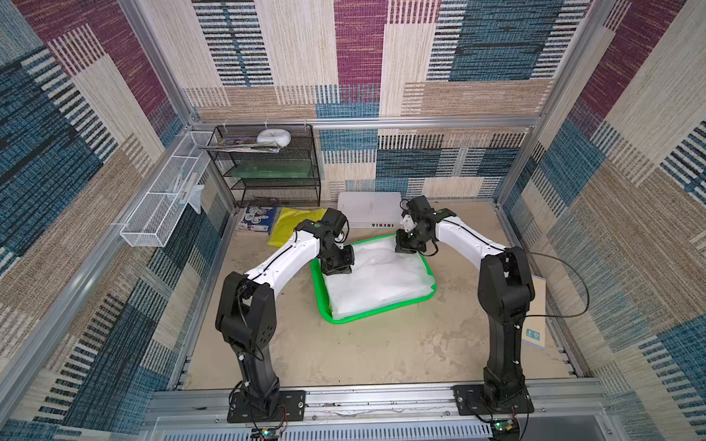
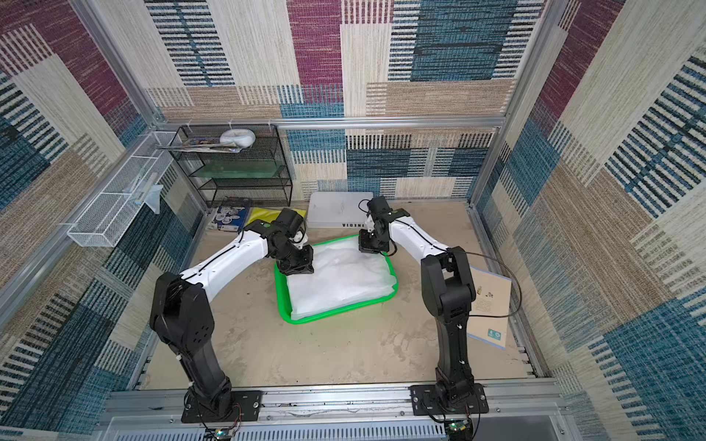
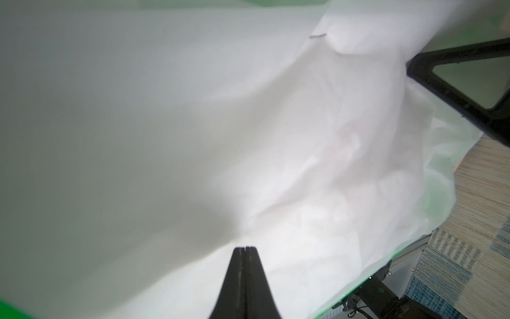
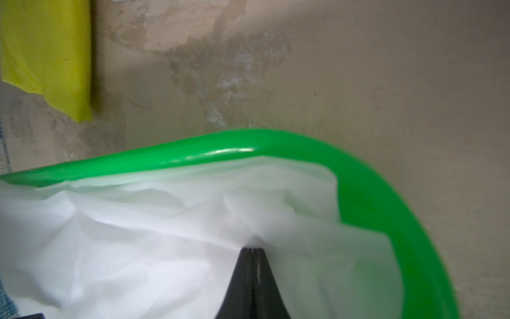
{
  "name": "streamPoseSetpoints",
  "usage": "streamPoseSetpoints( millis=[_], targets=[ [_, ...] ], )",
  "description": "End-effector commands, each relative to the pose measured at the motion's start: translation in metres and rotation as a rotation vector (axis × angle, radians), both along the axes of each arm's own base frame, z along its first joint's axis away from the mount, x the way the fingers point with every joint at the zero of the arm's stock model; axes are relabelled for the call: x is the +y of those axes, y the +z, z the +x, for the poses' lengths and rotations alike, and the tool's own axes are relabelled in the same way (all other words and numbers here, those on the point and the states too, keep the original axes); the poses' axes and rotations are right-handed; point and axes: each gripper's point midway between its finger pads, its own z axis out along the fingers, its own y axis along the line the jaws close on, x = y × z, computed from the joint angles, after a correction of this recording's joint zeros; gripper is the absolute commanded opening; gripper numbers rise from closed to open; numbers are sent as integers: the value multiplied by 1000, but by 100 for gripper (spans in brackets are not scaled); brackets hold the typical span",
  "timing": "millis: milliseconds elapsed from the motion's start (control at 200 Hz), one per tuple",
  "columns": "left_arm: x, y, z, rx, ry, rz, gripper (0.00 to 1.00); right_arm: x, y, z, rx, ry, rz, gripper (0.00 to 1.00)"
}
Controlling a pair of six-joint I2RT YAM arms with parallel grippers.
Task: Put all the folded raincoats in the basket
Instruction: Place the raincoat in the basket.
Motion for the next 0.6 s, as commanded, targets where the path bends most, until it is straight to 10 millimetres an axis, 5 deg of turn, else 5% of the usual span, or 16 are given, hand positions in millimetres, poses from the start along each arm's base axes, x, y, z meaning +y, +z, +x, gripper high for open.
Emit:
streamPoseSetpoints(
  millis=[0, 120, 431, 596],
  targets=[
    [4, 15, 7, -36, 5, -12, 0, 12, 32, 4, -67, 40, 78, 8],
    [-5, 26, 18, -50, 7, -54, 0, 15, 37, 15, -90, 30, 86, 8],
    [13, -13, 52, -8, 88, 44, 0, 9, -26, 20, 34, 4, -6, 8],
    [36, -20, 50, 12, 126, 69, 0, 7, -11, 12, 8, 12, 7, 7]
  ],
)
